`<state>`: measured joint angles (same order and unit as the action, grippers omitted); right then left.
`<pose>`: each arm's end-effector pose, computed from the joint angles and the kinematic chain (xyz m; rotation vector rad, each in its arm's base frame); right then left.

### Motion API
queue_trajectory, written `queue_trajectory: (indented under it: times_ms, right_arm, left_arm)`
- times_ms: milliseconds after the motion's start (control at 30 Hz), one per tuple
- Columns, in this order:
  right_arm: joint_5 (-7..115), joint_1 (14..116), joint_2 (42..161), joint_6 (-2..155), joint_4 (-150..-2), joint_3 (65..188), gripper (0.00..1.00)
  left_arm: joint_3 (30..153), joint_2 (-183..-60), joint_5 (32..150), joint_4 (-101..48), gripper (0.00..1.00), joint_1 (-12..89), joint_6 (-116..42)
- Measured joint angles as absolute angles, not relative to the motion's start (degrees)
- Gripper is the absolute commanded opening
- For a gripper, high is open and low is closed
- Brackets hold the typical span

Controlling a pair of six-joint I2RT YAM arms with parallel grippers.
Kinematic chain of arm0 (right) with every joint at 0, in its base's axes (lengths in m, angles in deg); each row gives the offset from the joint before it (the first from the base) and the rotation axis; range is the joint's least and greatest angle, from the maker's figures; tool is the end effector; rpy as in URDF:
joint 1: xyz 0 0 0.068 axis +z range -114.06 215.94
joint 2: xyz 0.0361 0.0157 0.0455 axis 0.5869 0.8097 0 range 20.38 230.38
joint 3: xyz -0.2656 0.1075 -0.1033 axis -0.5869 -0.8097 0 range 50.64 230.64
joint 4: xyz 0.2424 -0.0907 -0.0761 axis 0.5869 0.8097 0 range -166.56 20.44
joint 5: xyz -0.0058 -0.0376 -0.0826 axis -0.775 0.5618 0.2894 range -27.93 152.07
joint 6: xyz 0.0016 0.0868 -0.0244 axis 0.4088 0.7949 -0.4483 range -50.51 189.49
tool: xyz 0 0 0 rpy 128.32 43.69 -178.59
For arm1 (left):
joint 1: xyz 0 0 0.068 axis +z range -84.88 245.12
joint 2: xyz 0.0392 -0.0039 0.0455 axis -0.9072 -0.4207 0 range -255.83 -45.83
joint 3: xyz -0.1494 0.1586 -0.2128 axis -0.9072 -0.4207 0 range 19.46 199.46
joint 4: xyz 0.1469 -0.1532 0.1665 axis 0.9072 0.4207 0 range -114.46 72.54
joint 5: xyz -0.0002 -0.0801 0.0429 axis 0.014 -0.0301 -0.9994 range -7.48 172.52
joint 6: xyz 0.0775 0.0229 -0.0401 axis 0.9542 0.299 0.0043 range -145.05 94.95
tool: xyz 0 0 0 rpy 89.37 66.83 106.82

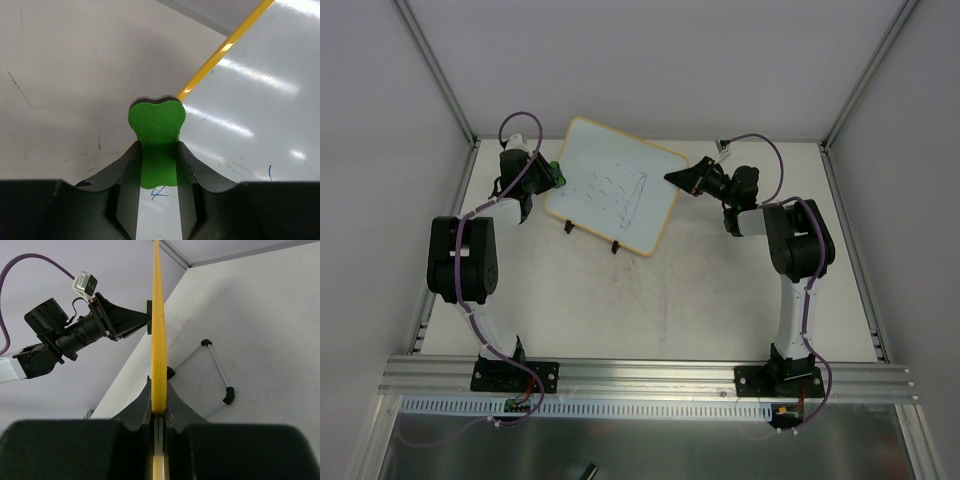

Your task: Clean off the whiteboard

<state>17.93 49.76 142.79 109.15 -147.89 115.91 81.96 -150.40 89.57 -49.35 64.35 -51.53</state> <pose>0.4672 0.1728 0.2157 -0.3828 1.4710 1.2672 0.4702 -0.0162 0.2296 -0.3367 1.8620 -0.4415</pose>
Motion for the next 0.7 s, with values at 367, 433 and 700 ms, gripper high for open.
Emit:
queue_trajectory:
  times_ms: [367, 433, 700]
  right_arm:
    - [17.9, 49.5, 142.8, 109.2, -147.9, 115.9, 0.0]
    - [17.9, 49.5, 142.8, 109.2, -147.9, 115.9, 0.0]
    - [18.0, 49.2, 142.8, 109.6, -147.7, 115.8, 0.0]
  left_arm:
    - [87.2, -151.9, 89.5, -46.3, 0.0, 61.4, -50.0]
    - [88.7, -152.3, 89.4, -46.0, 0.0, 59.7, -49.5]
    - [94.2, -154.4, 88.0, -46.0, 0.0, 52.7, -48.1]
